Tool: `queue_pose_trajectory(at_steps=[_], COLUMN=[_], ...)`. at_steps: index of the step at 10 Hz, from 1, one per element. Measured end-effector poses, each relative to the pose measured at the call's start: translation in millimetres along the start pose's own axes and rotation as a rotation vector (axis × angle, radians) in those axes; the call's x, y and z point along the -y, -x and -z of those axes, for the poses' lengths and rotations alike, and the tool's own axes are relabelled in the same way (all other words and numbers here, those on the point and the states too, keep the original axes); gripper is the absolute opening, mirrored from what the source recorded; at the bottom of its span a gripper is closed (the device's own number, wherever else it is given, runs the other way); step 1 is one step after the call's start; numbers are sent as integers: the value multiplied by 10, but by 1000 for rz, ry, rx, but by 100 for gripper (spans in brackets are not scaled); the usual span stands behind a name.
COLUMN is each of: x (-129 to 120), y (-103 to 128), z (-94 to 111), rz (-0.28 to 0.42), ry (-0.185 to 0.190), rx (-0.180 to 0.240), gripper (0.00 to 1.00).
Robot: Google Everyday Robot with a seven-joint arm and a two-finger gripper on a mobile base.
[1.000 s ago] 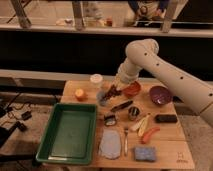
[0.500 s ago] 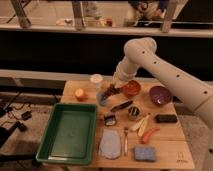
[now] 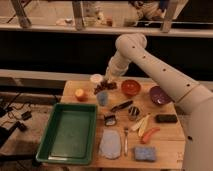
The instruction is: Place grapes in paper cup
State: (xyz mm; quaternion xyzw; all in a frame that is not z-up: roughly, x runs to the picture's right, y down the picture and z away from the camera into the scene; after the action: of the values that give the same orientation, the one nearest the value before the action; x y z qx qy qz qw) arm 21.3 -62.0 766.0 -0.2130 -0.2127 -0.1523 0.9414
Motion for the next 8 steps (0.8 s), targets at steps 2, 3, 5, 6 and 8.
queue_pose_trajectory(at_steps=[2,3,5,6,8], x=[150,231,349,417,512], y=[67,105,167,197,178], z=[-39,-61,-102,-132,-174], rz=[22,34,50,60,67], ry=[-8,-13,-19,-21,-25], rx=[10,15,24,28,30], gripper=[10,10,10,10,10])
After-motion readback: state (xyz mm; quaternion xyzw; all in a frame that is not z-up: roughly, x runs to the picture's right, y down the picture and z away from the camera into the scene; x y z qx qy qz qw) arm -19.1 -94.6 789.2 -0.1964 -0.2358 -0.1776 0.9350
